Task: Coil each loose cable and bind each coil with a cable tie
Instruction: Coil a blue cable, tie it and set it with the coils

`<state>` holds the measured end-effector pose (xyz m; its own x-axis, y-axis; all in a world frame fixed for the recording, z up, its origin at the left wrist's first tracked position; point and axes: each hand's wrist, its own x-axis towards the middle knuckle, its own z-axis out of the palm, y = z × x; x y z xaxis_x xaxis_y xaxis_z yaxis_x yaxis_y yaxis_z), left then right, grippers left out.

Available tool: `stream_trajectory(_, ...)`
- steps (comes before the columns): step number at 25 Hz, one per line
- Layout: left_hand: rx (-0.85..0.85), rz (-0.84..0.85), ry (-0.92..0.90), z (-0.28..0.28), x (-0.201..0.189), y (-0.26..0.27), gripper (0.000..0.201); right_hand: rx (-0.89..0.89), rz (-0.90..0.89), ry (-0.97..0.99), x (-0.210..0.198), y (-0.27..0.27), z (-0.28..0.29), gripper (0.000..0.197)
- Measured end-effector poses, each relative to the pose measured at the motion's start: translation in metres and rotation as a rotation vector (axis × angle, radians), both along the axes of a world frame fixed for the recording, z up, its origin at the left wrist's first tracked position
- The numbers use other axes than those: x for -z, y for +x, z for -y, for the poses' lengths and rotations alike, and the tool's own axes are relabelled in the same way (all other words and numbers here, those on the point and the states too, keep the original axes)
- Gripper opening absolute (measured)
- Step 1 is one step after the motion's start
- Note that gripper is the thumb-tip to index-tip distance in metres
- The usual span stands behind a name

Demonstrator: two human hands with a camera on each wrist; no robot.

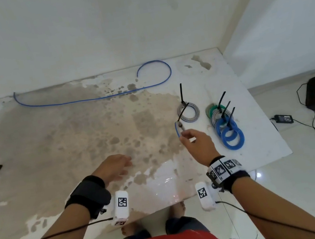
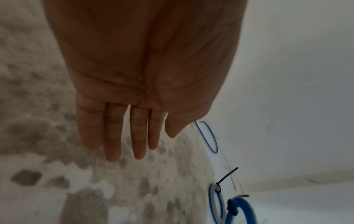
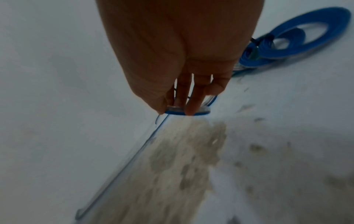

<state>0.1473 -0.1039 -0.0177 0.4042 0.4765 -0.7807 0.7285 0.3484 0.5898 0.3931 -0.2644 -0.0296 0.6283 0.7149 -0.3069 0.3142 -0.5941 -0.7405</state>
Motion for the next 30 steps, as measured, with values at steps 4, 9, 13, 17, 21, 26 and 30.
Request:
stream_trajectory(4, -0.135, 0.036, -0.049, 0.017, -0.002, 0.024, 0.03, -0.088, 0.295, -0.043, 0.018, 0.053, -0.015, 0.023)
stream_trajectory(9, -0.307, 0.069, -0.063, 0.037, -0.001, 0.043, 0.027, -0.229, 0.395, -0.292, 0.047, 0.08, -0.033, 0.023)
stream_trajectory(13, -0.372, 0.076, -0.093, 0.046, 0.004, 0.054, 0.028, -0.217, 0.323, -0.234, 0.059, 0.084, -0.023, 0.029)
stream_trajectory(17, -0.375, 0.081, -0.084, 0.049, 0.006, 0.065, 0.029, -0.242, 0.359, -0.262, 0.065, 0.085, -0.019, 0.024)
stream_trajectory(21, -0.372, 0.088, -0.072, 0.049, 0.003, 0.07, 0.029, -0.254, 0.353, -0.274, 0.067, 0.085, -0.018, 0.024)
stream_trajectory(26, -0.364, 0.09, -0.058, 0.046, 0.002, 0.07, 0.029, -0.265, 0.348, -0.294, 0.069, 0.084, -0.014, 0.024)
stream_trajectory(30, -0.342, 0.099, -0.065, 0.038, 0.001, 0.069, 0.029, -0.244, 0.346, -0.318, 0.064, 0.081, -0.014, 0.027)
